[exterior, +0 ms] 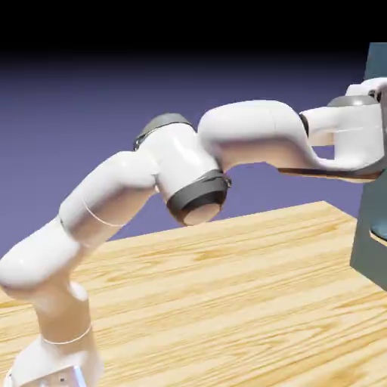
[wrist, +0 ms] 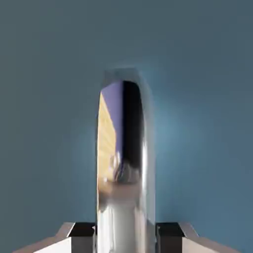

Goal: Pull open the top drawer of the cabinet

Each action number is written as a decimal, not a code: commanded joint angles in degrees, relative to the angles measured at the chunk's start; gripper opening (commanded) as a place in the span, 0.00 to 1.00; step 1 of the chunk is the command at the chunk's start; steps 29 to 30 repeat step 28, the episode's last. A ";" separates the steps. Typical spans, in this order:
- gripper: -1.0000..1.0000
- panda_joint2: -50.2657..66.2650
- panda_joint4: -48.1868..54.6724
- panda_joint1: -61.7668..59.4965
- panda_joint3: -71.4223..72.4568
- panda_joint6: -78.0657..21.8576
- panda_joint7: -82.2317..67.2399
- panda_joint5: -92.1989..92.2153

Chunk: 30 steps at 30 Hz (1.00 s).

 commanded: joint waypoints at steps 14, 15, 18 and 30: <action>0.00 -10.18 -26.51 -27.99 22.06 -6.60 15.51 -11.36; 0.00 -10.59 -27.97 -30.07 23.78 -6.87 16.17 -11.73; 0.00 -11.42 -32.14 -36.29 29.05 -7.62 17.68 -12.56; 1.00 -10.84 -41.73 -51.53 42.44 -9.20 18.36 -12.84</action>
